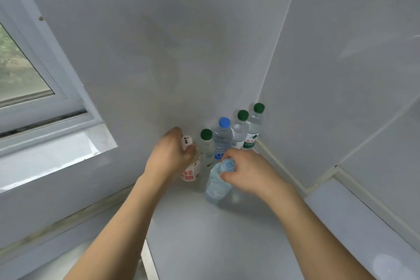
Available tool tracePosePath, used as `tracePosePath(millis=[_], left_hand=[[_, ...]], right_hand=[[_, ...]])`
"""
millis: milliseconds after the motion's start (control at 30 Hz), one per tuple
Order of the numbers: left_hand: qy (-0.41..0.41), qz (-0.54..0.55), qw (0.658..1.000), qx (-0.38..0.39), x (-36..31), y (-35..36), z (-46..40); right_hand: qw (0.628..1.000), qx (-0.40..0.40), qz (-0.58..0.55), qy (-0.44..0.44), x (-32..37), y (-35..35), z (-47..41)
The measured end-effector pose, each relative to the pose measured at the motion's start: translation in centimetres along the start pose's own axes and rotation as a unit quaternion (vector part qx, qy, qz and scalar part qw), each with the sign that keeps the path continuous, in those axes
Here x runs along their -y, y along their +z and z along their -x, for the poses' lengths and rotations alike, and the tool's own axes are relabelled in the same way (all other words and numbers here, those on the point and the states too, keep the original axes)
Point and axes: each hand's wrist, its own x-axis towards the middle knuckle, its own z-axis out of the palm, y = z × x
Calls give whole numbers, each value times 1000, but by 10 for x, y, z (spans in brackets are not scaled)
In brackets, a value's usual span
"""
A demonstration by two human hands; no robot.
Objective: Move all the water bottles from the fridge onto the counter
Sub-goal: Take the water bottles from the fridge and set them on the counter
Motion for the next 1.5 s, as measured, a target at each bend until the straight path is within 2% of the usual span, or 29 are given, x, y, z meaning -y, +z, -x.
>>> tracePosePath(millis=[367,733,900,967,1100,1167,1267,1500], left_hand=[[-31,8,999,39,19,16,-25],[-2,27,999,43,36,19,-19],[48,58,995,-68,76,19,32],[26,73,995,-60,93,28,59],[-66,105,987,100,120,54,90],[-88,127,978,139,125,61,96],[-110,161,975,102,124,62,94],[-146,154,977,35,132,69,77]], right_hand=[[1000,5,11,1,3,13,-17],[1000,13,24,-3,8,24,-22],[999,16,37,-34,25,22,-19],[998,22,40,-49,35,23,-18],[996,30,35,-82,59,27,-19],[993,39,37,-102,72,33,-23],[991,53,38,-119,88,43,-31],[985,52,80,-141,111,60,-54]])
